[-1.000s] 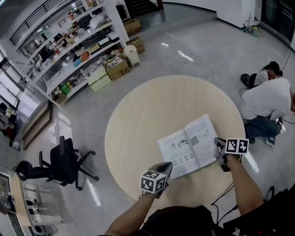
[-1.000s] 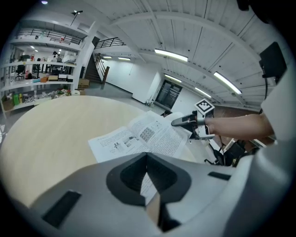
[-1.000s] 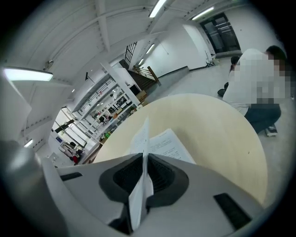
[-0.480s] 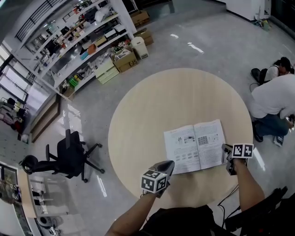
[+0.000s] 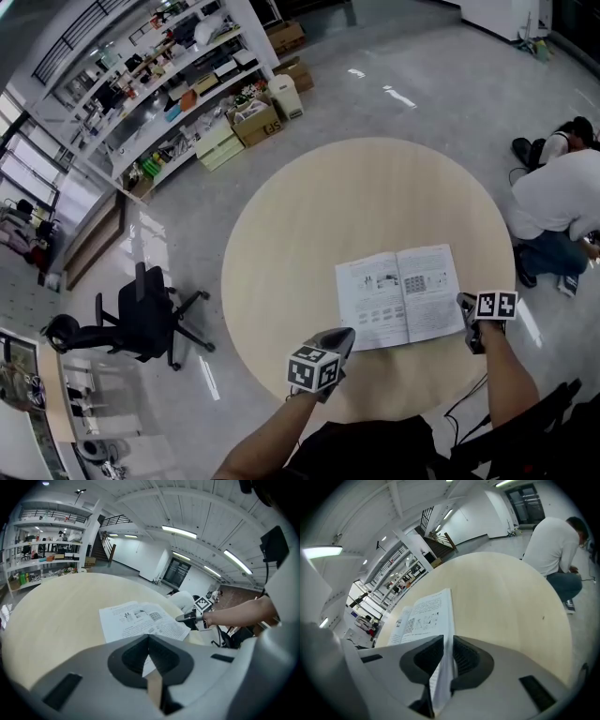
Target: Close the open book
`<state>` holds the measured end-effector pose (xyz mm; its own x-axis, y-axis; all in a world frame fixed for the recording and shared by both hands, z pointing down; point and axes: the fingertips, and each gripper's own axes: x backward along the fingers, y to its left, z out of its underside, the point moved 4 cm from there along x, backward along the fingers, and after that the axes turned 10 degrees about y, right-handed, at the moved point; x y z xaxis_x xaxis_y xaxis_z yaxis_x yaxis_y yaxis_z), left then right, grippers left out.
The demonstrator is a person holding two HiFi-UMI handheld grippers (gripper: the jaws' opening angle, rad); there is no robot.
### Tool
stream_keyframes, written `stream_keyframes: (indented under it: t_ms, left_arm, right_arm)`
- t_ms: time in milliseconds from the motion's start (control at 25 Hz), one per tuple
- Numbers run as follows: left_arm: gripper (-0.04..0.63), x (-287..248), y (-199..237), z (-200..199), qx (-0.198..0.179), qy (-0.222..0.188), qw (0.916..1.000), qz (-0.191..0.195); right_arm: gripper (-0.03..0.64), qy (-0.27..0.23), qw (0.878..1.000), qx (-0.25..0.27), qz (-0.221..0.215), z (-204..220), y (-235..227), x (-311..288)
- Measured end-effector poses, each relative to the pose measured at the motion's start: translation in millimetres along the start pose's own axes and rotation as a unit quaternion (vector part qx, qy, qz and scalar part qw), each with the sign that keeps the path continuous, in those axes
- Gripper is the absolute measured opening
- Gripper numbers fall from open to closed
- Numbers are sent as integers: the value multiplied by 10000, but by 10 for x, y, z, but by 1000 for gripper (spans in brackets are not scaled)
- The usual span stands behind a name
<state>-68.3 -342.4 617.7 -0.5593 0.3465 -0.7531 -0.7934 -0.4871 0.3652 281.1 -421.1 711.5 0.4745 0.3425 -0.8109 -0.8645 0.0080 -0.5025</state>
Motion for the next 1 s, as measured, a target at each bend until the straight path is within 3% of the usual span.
stream_keyframes:
  t_ms: [200,400,560,1000]
  left_arm:
    - [-11,42,27,40,4,-15,10000,-34]
    - [-11,125,55,50,-13,-125,9999,4]
    - [-11,236,104,84,67,-265,9996,-5]
    - [-11,491,310,167,212,-515,9984,37]
  right_arm:
    - [49,59,9982,89,584,134,-243,115]
    - [49,-118,9923,558,1100,180,-152,244]
    - [49,-530,9913,610,1043,141,141,419]
    - [54,-449,9890,1249,649,296,1358,246]
